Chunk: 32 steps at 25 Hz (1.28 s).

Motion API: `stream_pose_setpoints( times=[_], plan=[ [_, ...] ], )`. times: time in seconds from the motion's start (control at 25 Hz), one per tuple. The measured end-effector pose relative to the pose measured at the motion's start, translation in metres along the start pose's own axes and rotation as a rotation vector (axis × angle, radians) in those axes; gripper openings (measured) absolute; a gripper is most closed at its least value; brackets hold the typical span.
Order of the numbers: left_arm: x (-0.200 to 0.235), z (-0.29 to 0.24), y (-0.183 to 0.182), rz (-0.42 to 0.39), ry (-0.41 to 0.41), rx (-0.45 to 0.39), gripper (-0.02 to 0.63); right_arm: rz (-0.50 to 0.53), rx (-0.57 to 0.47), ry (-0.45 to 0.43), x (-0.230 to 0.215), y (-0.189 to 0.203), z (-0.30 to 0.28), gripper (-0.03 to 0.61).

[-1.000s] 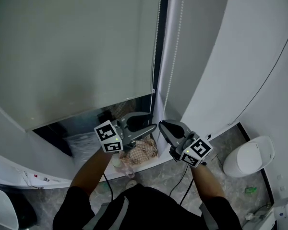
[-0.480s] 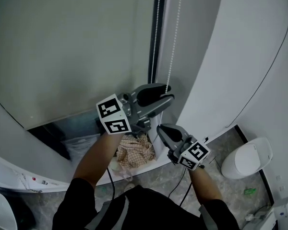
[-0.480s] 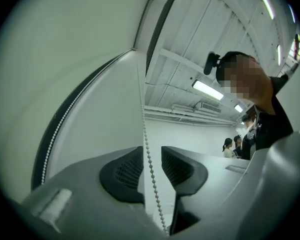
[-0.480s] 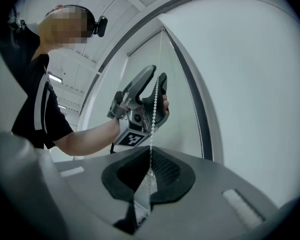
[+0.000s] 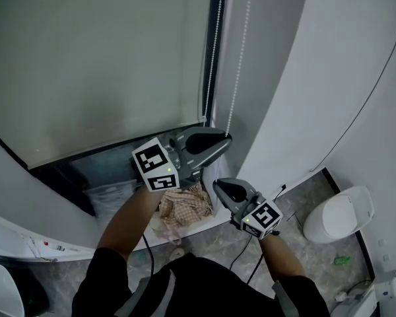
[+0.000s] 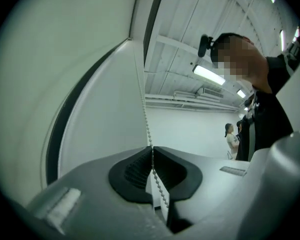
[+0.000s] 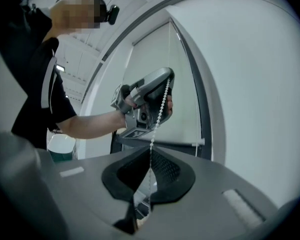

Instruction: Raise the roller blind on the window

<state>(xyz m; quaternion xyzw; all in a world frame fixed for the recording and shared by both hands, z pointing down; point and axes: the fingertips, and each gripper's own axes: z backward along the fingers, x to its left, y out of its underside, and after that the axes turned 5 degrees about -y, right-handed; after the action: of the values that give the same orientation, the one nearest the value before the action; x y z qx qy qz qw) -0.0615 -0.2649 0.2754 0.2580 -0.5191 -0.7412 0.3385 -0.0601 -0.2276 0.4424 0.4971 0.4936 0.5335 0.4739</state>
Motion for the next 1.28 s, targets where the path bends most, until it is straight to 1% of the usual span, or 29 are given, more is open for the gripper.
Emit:
stream_pose_setpoints(
  times=[0.08, 0.16, 0.24, 0.28, 0.32, 0.36, 0.44, 0.48, 0.56, 0.64, 0.72, 0.8, 0.92, 1.0, 1.12, 1.16, 1.2, 1.28],
  plan=[
    [-0.001, 0.012, 0.032, 0.009, -0.015, 0.059, 0.014, -0.018, 0.068, -0.002, 0.007, 0.034, 0.004, 0.014],
    [-0.005, 0.029, 0.064, 0.071, -0.028, 0.085, 0.012, -0.062, 0.147, -0.013, 0.016, 0.072, 0.007, 0.014],
    [-0.009, 0.045, 0.093, 0.132, -0.051, 0.099, 0.012, -0.071, 0.258, -0.032, 0.023, 0.105, 0.010, 0.014],
    [-0.008, 0.052, 0.102, 0.159, -0.069, 0.096, 0.012, -0.068, 0.300, -0.037, 0.025, 0.114, 0.011, 0.014],
    [-0.006, 0.057, 0.107, 0.183, -0.086, 0.086, 0.012, -0.067, 0.316, -0.041, 0.025, 0.116, 0.012, 0.017],
    [-0.003, 0.060, 0.107, 0.199, -0.098, 0.075, 0.011, -0.072, 0.304, -0.042, 0.023, 0.109, 0.013, 0.023],
    [0.000, 0.064, 0.105, 0.199, -0.110, 0.069, 0.011, -0.065, 0.207, -0.030, 0.016, 0.073, 0.014, 0.170],
    [0.002, 0.065, 0.103, 0.199, -0.112, 0.067, 0.011, -0.037, 0.142, -0.018, 0.010, 0.047, 0.014, 0.166],
    [0.004, 0.070, 0.101, 0.211, -0.120, 0.048, 0.012, 0.036, 0.021, 0.000, 0.001, -0.008, 0.012, 0.129],
    [0.003, 0.073, 0.101, 0.222, -0.128, 0.032, 0.012, 0.069, -0.086, -0.005, -0.003, -0.058, 0.007, 0.124],
    [0.001, 0.075, 0.102, 0.224, -0.125, 0.031, 0.012, 0.083, -0.169, -0.023, -0.002, -0.099, -0.005, 0.126],
    [-0.002, 0.074, 0.101, 0.215, -0.118, 0.036, 0.012, 0.100, -0.228, -0.020, -0.006, -0.132, -0.018, 0.121],
    [-0.002, 0.077, 0.098, 0.203, -0.118, 0.033, 0.012, 0.099, -0.297, 0.011, -0.017, -0.173, -0.037, 0.118],
    [-0.002, 0.079, 0.096, 0.203, -0.119, 0.028, 0.012, 0.103, -0.327, 0.015, -0.021, -0.196, -0.047, 0.118],
    [-0.006, 0.083, 0.096, 0.216, -0.117, 0.024, 0.012, 0.050, -0.373, 0.009, -0.032, -0.221, -0.059, 0.109],
    [-0.007, 0.084, 0.096, 0.220, -0.116, 0.026, 0.012, 0.023, -0.390, 0.010, -0.035, -0.228, -0.061, 0.098],
    [-0.008, 0.086, 0.095, 0.221, -0.114, 0.028, 0.012, 0.005, -0.403, 0.010, -0.038, -0.233, -0.062, 0.069],
    [-0.007, 0.088, 0.095, 0.222, -0.114, 0.033, 0.012, 0.015, -0.405, 0.015, -0.037, -0.241, -0.064, 0.030]
  ],
)
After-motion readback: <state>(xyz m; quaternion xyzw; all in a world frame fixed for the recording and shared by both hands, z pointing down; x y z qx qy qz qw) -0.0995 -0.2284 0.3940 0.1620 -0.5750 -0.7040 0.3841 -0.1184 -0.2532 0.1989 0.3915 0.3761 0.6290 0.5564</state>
